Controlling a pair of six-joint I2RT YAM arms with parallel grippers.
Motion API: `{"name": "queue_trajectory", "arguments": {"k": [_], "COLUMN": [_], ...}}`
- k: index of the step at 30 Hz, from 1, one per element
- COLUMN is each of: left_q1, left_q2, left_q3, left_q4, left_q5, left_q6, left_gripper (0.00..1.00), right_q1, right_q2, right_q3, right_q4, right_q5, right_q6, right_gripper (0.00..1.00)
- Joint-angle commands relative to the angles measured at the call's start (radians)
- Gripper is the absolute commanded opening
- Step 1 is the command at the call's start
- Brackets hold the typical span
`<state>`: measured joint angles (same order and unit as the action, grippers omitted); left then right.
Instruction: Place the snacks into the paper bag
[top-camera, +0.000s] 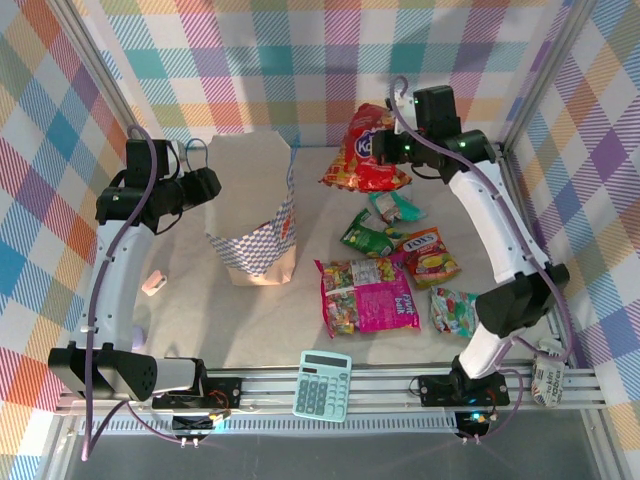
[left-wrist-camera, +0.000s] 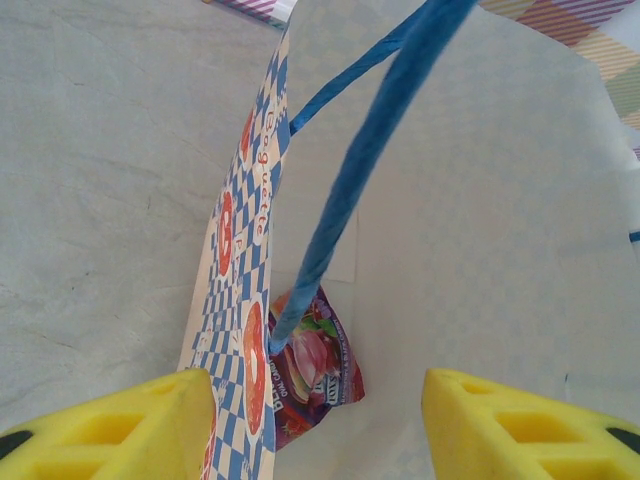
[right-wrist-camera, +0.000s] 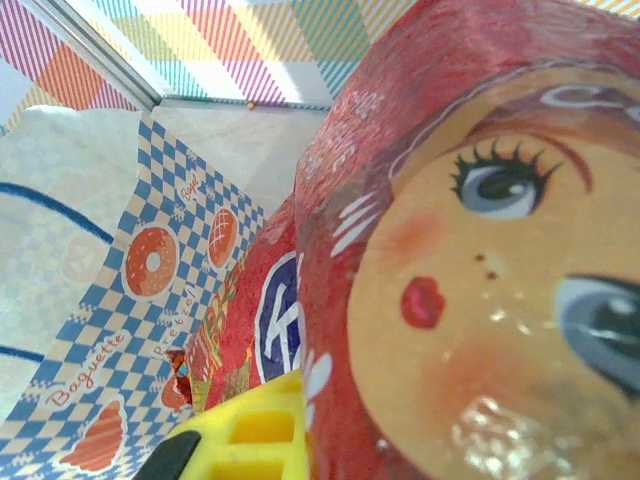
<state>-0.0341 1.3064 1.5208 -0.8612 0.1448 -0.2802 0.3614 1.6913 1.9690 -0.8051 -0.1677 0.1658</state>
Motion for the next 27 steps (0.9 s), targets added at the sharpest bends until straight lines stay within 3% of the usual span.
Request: {"name": "queue_trajectory", "arguments": {"k": [1,27], "left_q1": [-0.007,-0.006], "left_q2": [-0.037,-0.066], "left_q3": [-0.011,0.006], "left_q4": [0.021,0.016], "left_q5": [-0.003,-0.013], "left_q6": [-0.003,-0.026], "left_gripper": [0.57,0.57], "right_q1": [0.004,0.028], "right_q2": [-0.103,-0.288], "right_q3": [0.019,0.033], "right_q4": [0.103,0.099], "right_q5": [0.018,-0.058], "right_q6": [-0.072,-0.064], "right_gripper": [0.0,0.0]}}
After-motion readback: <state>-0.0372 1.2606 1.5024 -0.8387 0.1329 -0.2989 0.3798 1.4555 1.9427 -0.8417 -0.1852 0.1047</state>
